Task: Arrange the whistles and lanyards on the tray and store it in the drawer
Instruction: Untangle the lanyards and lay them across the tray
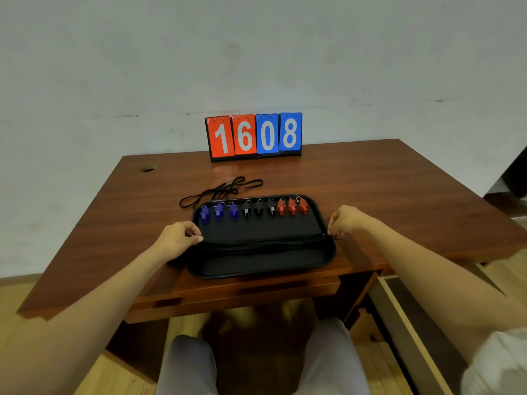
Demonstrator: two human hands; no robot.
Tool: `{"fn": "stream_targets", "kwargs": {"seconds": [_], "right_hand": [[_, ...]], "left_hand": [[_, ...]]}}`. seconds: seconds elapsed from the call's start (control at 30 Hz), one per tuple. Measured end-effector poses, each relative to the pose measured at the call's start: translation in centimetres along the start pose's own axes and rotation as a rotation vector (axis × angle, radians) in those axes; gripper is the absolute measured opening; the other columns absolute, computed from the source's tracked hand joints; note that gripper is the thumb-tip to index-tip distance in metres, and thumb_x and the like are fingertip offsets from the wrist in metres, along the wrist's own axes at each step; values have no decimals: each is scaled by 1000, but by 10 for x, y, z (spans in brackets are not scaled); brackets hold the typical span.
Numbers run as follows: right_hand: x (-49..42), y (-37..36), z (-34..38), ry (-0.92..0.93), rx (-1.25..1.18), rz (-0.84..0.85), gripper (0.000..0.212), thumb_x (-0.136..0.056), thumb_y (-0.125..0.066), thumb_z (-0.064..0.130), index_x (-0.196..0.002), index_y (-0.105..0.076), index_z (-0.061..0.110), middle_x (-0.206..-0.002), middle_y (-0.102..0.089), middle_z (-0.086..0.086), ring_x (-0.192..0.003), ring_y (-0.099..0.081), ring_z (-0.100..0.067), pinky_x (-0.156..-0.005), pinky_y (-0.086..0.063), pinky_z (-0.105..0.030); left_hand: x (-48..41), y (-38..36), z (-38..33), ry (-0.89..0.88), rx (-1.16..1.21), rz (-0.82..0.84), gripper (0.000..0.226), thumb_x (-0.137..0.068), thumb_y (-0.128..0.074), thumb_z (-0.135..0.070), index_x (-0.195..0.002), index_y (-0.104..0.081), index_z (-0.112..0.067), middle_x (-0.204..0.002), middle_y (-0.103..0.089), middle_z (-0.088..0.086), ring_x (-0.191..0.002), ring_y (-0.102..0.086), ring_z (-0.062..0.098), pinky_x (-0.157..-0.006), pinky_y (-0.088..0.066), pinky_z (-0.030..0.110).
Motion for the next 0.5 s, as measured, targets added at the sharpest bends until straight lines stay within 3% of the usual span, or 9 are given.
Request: {"fn": "stream_targets", "kwargs": {"seconds": [0.1, 0.17, 0.33, 0.5], "right_hand": [[1, -2, -1, 1, 25, -31, 17, -82, -64, 9, -95, -73, 2, -93, -72, -13, -89, -69, -25, -78, -56, -32], [1, -3, -1, 5, 32, -37, 17, -83, -63, 9, -94, -73, 2, -94, -71, -12, -89, -67, -24, -79, -56, -32], [2, -6, -4, 24, 22, -32, 11, -80, -74, 18, -87, -71, 9, -90, -66, -5, -91, -60, -20, -75, -48, -28], [1, -7, -1, 72, 1, -68, 6, -78, -73, 9, -78, -67, 10, -87, -65, -4, -88, -59, -19, -73, -46, -28]], "left_hand": [[0, -4, 2, 5, -17, 4, 7, -88, -64, -27, -82, -65, -25, -97, -65, -4, -102, -58, 20, -90, -45, 37], [-1, -7, 3, 20, -94, -13, 8, -88, -63, -33, -80, -64, -30, -95, -63, -9, -108, -56, 20, -100, -38, 41], [1, -15, 2, 53, -285, -84, 7, -89, -60, -37, -85, -65, -32, -97, -58, -6, -116, -47, 26, -98, -26, 42], [3, -22, -4, -35, -351, -139, 17, -86, -60, -44, -100, -62, -35, -122, -49, -2, -124, -32, 26, -100, -22, 40]]}}
Point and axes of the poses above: each hand's wrist, its own x-axis away from the middle knuckle, its own y-axis out of the back of the hand, z = x × y, the point moved 1 cm from there along -x, towards the middle knuckle
